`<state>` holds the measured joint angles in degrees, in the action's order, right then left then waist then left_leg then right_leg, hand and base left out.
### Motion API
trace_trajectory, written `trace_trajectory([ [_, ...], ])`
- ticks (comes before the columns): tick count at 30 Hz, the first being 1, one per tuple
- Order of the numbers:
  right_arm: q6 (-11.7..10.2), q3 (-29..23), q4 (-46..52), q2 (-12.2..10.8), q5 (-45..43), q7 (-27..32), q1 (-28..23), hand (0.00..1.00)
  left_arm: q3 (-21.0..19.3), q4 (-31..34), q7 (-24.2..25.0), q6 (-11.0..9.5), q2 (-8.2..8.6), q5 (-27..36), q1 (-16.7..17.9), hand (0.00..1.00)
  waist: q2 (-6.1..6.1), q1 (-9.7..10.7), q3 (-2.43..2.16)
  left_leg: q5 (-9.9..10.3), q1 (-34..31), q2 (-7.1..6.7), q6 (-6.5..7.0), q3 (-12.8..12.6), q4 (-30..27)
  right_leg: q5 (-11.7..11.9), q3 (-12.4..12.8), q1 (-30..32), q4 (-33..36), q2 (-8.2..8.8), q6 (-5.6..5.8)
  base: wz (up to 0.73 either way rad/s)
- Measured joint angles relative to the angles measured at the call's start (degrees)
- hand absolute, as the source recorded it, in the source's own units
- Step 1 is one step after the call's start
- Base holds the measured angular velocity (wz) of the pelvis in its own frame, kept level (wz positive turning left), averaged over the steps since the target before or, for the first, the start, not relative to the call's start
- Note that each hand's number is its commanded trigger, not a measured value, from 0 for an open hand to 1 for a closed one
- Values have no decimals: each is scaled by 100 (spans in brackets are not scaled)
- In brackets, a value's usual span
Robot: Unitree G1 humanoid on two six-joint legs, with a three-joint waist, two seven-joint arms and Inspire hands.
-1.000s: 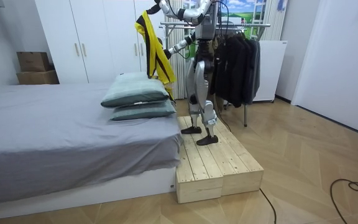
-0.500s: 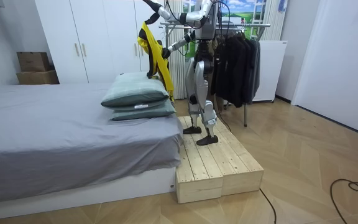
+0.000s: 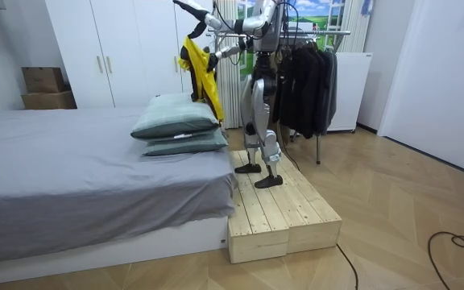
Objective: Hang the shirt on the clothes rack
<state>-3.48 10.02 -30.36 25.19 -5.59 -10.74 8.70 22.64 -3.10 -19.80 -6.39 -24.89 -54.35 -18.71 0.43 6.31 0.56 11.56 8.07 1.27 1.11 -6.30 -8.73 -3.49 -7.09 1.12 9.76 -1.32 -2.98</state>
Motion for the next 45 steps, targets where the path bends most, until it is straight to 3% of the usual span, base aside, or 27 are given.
trace_trajectory([
  [8, 20, -44, 0, 176, -854, -270, -11, 100, -155, -212, 157, 60, -16, 236, 213, 0, -122, 2, -14, 0, 14, 7, 0, -23, -1, 0, 86, 3, 15, -24, -10, -2],
  [11, 59, -45, 60, 332, -909, -344, -8, 100, -281, -514, 202, 64, -20, 301, 280, 0, -164, -55, -17, 0, 46, 10, 0, -119, 4, -13, 134, 32, 93, -25, -19, -11],
  [13, 62, -46, 183, 472, -920, -374, -8, 100, -438, -598, 264, 122, -39, 298, 530, 0, -236, -36, -22, 0, 53, 12, -1, -132, 7, -26, 163, 42, 104, -32, -18, -6],
  [18, 94, -193, 193, 504, -917, -375, -6, 100, -483, -736, 262, 122, -121, 325, 883, 0, -432, -52, -69, 2, 53, 21, -2, -138, 12, -21, 197, 37, 88, -55, -26, -3],
  [25, 113, -305, 193, 501, -724, -373, -7, 100, -586, -1270, 329, 125, -110, 768, 1053, 0, -461, -56, -61, 3, 113, 36, -1, -157, 106, -16, 211, 10, 86, -77, -22, -1],
  [33, 237, -770, 196, 498, -377, -297, -15, 100, -1081, -1431, 459, 234, 75, 1670, 1721, 0, -463, -29, -60, 7, 113, 39, -8, -168, 126, -13, 202, 25, 77, -90, -36, -1],
  [41, 454, -925, 669, 438, -378, -404, -77, 100, -1132, -1591, 796, 354, 251, 1763, 2231, 0, -486, -1, -63, 11, 112, 26, -3, -172, 141, -40, 178, 28, 91, -76, -18, 0],
  [45, 482, -1211, 1010, 428, -388, -429, -145, 100, -1154, -2280, 930, 412, 434, 1758, 2345, 0, -614, -37, -59, 13, 76, 35, -5, -172, 135, -40, 192, 67, 91, -87, -27, 0],
])
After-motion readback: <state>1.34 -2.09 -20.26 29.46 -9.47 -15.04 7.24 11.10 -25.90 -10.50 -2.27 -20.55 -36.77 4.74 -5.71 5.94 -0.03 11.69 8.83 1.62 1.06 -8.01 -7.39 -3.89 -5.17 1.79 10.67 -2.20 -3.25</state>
